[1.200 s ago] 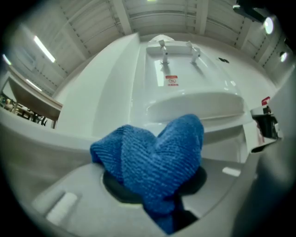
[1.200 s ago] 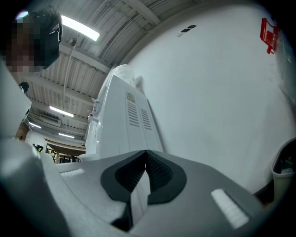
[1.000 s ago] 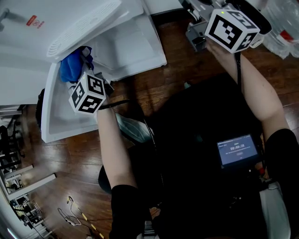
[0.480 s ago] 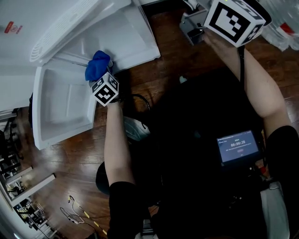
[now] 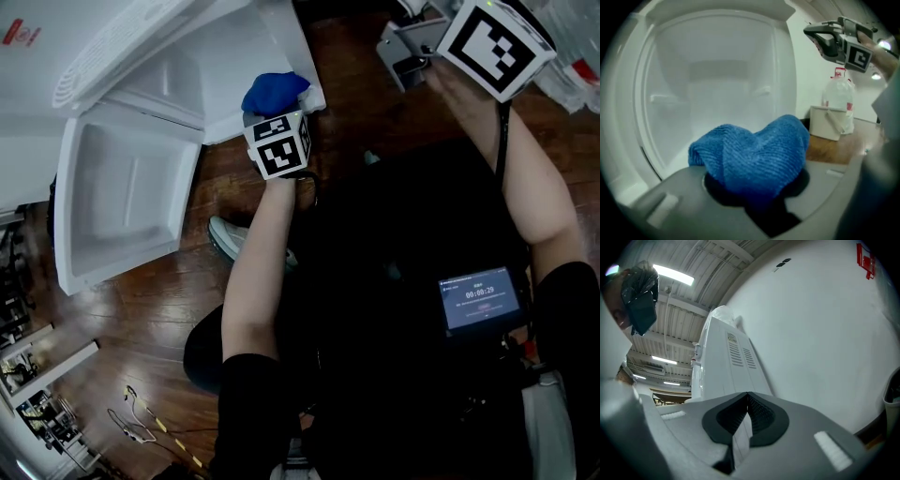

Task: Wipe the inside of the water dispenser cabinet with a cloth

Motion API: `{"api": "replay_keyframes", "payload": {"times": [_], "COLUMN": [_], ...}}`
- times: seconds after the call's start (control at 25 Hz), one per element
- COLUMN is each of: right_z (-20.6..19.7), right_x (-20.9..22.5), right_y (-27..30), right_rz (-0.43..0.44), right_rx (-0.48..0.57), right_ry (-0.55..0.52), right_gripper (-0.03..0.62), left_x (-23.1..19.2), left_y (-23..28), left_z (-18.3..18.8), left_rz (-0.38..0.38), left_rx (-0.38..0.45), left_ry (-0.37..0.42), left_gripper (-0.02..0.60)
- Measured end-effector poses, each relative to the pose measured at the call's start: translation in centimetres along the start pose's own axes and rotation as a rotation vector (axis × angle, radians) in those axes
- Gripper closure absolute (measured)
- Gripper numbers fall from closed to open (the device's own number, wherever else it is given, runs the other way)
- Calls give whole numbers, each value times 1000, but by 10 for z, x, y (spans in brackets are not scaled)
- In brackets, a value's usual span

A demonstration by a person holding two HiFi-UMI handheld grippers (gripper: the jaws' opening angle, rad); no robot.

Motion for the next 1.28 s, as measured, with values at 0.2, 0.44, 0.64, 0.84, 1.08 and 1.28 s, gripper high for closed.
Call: {"api": "replay_keyframes", "payload": {"times": [0.2, 0.44, 0.64, 0.84, 1.08, 1.28], "right_z": [1, -3, -2, -7, -10, -21], "right_x": [-2, -3, -4, 2, 4, -8], "right_y": [2, 6, 8, 4, 4, 1], "right_rz": [12, 36, 47, 24, 27, 16], "right_rx": [0, -19, -28, -25, -39, -79], "right_ry": [14, 27, 31, 43, 32, 42], "right_gripper": [589, 589, 589, 589, 589, 589], "left_x": [-40, -119, -118, -121, -69, -23], "left_y": [14, 51, 92, 122, 97, 60], "left_z": [19, 28, 50, 59, 57, 32], "left_rz": [170, 323, 324, 336, 192, 125], "left_rx": [78, 18, 0, -22, 8, 43], "left_ry": [-1, -58, -23, -42, 52, 79], "left_gripper": [443, 446, 448, 448, 448, 448]}}
Point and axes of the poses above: the fingertips, and each gripper's own axes: y forward along the fingers, x to its right, z out of its top, the point moved 7 cm from there along -y, backward along the fingers, and after that the axes turned 12 degrees about z, right-handed, at the moved point
